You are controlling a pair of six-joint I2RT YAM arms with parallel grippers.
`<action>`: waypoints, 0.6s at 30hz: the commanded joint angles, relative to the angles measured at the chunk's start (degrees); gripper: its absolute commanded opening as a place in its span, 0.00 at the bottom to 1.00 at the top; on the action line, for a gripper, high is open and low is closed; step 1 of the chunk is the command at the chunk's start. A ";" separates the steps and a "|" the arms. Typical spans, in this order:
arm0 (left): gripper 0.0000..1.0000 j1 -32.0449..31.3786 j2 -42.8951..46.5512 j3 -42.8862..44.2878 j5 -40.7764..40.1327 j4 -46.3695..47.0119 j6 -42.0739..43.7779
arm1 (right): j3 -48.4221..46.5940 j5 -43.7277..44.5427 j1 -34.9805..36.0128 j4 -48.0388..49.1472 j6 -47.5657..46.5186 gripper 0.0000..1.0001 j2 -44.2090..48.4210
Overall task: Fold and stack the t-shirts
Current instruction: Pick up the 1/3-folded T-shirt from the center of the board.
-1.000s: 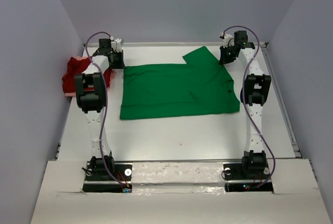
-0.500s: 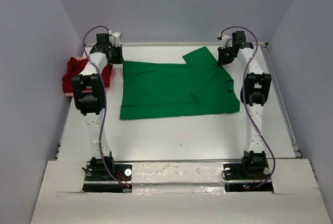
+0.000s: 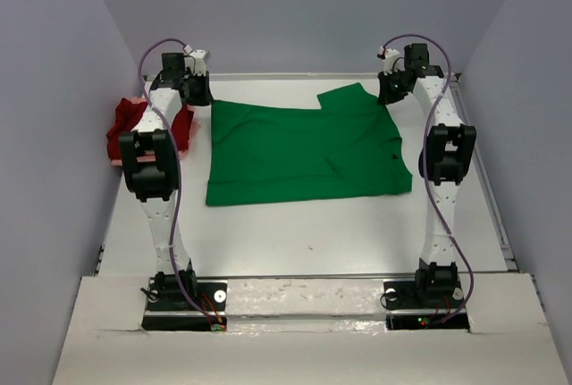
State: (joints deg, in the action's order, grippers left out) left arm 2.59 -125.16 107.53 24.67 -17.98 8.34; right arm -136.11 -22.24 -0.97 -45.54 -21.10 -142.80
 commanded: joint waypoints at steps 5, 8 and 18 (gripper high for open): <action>0.00 -0.22 6.51 -1.53 1.70 -0.92 1.86 | 3.66 4.74 0.45 3.09 -1.40 0.00 5.34; 0.00 -0.13 7.04 -2.23 1.53 -1.09 2.65 | 5.24 7.56 0.45 3.61 -1.84 0.00 5.69; 0.00 0.66 7.13 -3.20 1.96 -3.03 4.32 | 9.20 8.88 0.45 4.67 -2.71 0.00 9.12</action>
State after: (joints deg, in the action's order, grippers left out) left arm 2.72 -122.28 105.34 25.36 -20.08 11.35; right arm -127.42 -14.68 -0.75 -43.97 -22.79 -139.81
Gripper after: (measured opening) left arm 0.014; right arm 0.021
